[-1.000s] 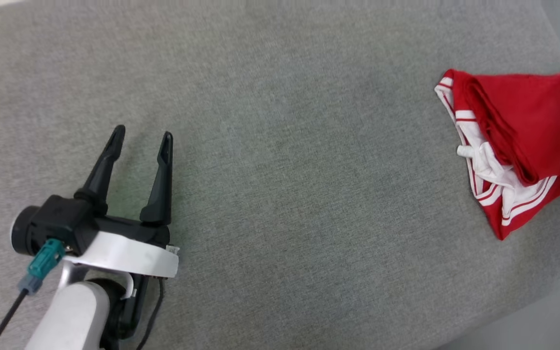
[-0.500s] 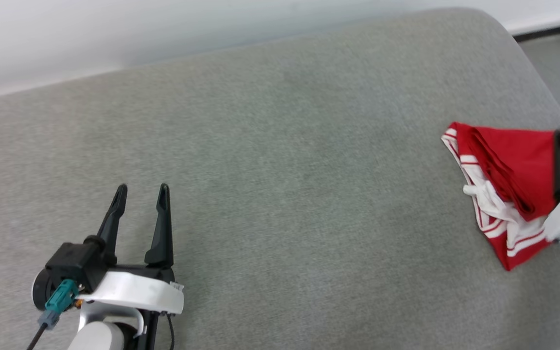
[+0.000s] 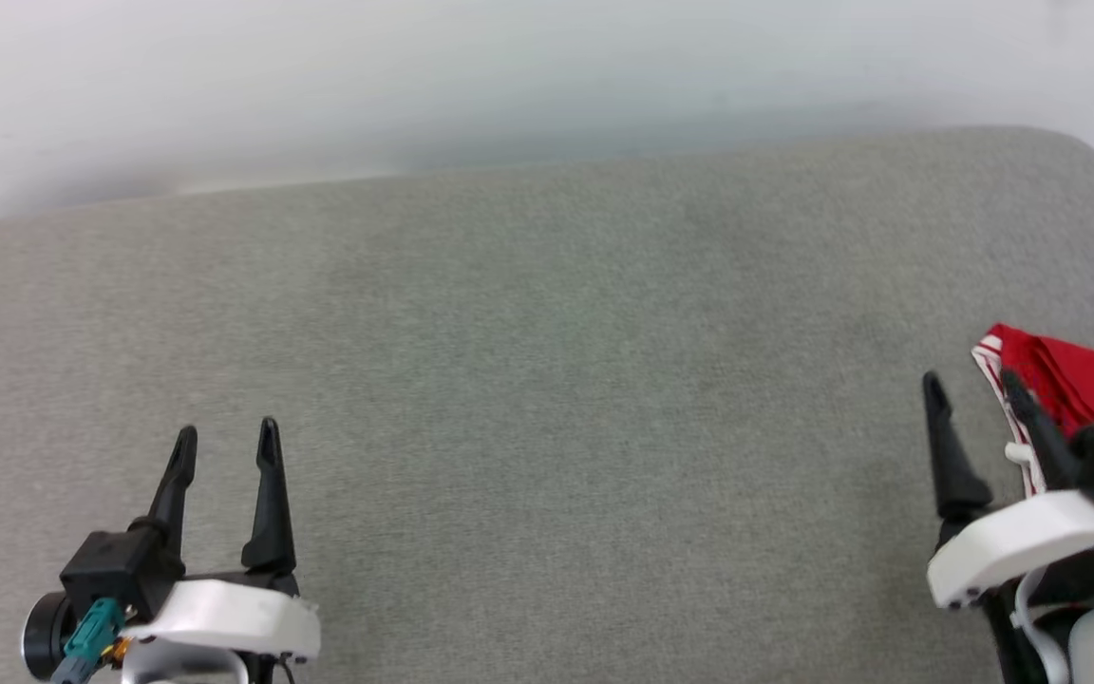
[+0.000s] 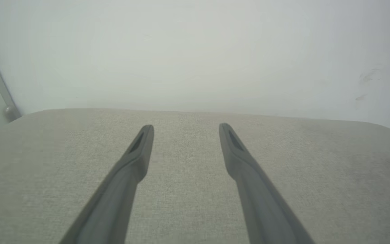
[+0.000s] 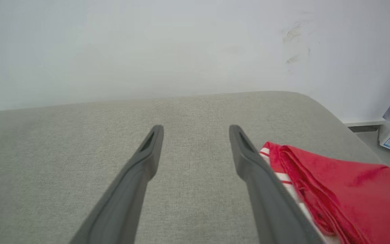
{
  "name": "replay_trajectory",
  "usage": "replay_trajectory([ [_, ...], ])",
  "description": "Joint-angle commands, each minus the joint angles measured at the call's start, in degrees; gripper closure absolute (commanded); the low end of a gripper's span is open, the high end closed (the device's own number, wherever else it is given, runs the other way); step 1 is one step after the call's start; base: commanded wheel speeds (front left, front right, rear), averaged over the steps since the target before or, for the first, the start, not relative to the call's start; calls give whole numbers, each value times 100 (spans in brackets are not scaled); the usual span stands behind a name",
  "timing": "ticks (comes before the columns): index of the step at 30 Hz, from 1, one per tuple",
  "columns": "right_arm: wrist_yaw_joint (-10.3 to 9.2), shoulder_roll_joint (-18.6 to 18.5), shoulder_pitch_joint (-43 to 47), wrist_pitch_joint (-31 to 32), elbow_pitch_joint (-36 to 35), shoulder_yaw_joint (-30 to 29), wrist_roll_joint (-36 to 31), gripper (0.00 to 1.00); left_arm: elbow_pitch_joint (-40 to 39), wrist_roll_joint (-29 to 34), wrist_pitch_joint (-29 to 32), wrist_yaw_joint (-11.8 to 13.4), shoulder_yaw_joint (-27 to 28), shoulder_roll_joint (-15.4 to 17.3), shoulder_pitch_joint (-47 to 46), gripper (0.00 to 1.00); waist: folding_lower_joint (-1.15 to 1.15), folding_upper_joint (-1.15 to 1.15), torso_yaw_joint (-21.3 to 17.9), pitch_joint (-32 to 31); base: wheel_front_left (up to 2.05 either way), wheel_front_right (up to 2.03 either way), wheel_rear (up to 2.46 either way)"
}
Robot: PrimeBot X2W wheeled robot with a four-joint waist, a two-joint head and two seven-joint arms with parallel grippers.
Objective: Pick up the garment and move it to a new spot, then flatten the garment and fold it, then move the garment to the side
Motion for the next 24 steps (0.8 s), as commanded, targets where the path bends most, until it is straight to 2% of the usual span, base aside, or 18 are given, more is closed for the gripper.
replay_trajectory([
  [1,-4,21,119,5,-37,22,3,0,20,15,-20,-20,18,45,81,0,0,0,137,-143,0,0,0],
  [8,-4,112,652,120,-404,197,-45,0,148,103,-17,-192,12,34,516,0,0,0,221,-590,0,0,0],
  [24,-4,140,1218,480,-1018,396,-128,0,407,109,-18,-264,-108,-72,831,0,0,0,136,-973,0,0,0],
])
